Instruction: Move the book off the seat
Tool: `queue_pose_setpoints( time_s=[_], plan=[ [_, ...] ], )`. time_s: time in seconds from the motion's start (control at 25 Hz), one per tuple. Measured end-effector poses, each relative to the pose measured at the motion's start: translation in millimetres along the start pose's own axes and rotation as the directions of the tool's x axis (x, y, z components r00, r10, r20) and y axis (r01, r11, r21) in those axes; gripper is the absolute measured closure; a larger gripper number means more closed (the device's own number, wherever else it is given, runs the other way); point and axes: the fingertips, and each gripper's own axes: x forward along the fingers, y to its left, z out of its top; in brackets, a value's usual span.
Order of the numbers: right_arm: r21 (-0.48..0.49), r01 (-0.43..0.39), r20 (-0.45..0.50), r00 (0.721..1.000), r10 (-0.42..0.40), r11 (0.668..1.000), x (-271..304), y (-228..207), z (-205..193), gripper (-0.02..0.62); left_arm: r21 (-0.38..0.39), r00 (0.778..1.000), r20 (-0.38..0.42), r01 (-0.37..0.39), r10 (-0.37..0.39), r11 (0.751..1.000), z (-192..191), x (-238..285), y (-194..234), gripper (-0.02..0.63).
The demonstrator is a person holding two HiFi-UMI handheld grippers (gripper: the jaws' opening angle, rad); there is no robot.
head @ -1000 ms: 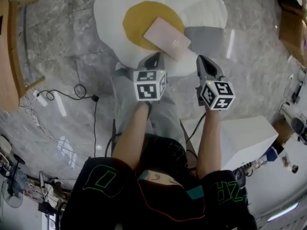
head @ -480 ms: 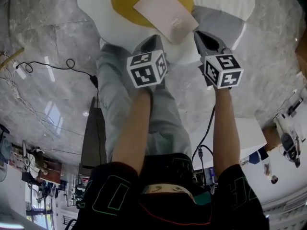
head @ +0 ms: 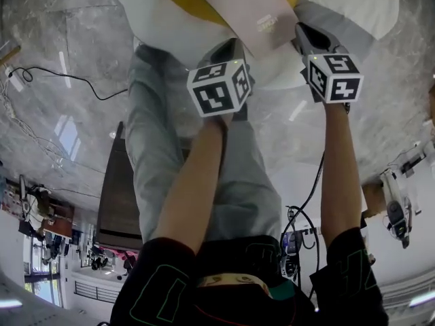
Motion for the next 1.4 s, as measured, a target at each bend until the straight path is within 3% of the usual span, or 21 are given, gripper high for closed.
queue_pose_setpoints(
  time_s=[0.12, 0.2, 0.32, 0.44, 0.6, 0.72, 0.88, 1.0, 1.08, 1.2, 1.4],
  plan=[
    [-0.019, -0.015, -0.037, 0.999, 0.014, 1.0, 21, -2, -11, 0.456, -0.035, 1.0, -0.018, 0.0, -0.001, 0.999, -14, 12, 10, 0.526],
    [-0.024, -0.027, -0.066, 0.998, 0.025, 0.999, 30, -6, -21, 0.44, -0.048, 0.999, -0.031, 0.003, -0.004, 0.999, -23, 18, 11, 0.463],
    [-0.051, -0.024, -0.094, 0.995, 0.019, 0.998, 42, -21, -30, 0.366, -0.044, 0.999, -0.046, 0.014, -0.016, 0.999, -30, 33, 8, 0.386],
    [-0.076, -0.03, -0.112, 0.994, 0.021, 0.997, 55, -32, -36, 0.331, -0.055, 0.997, -0.066, 0.033, -0.036, 0.998, -33, 50, 4, 0.345],
    [-0.078, -0.082, -0.139, 0.988, 0.071, 0.994, 68, -33, -45, 0.313, -0.122, 0.996, -0.074, 0.047, -0.056, 0.991, -34, 69, 1, 0.316],
    [-0.053, -0.125, -0.15, 0.982, 0.116, 0.991, 77, -36, -49, 0.31, -0.121, 0.996, -0.079, 0.036, -0.046, 0.992, -34, 83, 3, 0.313],
    [0.058, -0.193, -0.136, 0.97, 0.199, 0.979, 83, -36, -56, 0.311, -0.152, 0.993, -0.1, 0.047, -0.063, 0.987, -43, 94, 6, 0.313],
    [0.114, -0.215, -0.113, 0.967, 0.228, 0.97, 81, -30, -55, 0.354, -0.158, 0.992, -0.106, 0.047, -0.064, 0.986, -42, 93, 6, 0.315],
    [0.111, -0.223, -0.121, 0.964, 0.236, 0.969, 76, -21, -54, 0.365, -0.141, 0.992, -0.113, 0.041, -0.057, 0.989, -38, 86, 9, 0.319],
    [0.088, -0.253, -0.149, 0.953, 0.264, 0.963, 72, 0, -56, 0.368, -0.051, 0.99, -0.135, 0.029, -0.036, 0.998, -26, 74, 20, 0.321],
    [0.163, -0.251, -0.065, 0.962, 0.264, 0.954, 62, 42, -41, 0.376, 0.057, 0.993, -0.117, 0.0, 0.006, 0.998, 1, 36, 43, 0.325]
  ],
)
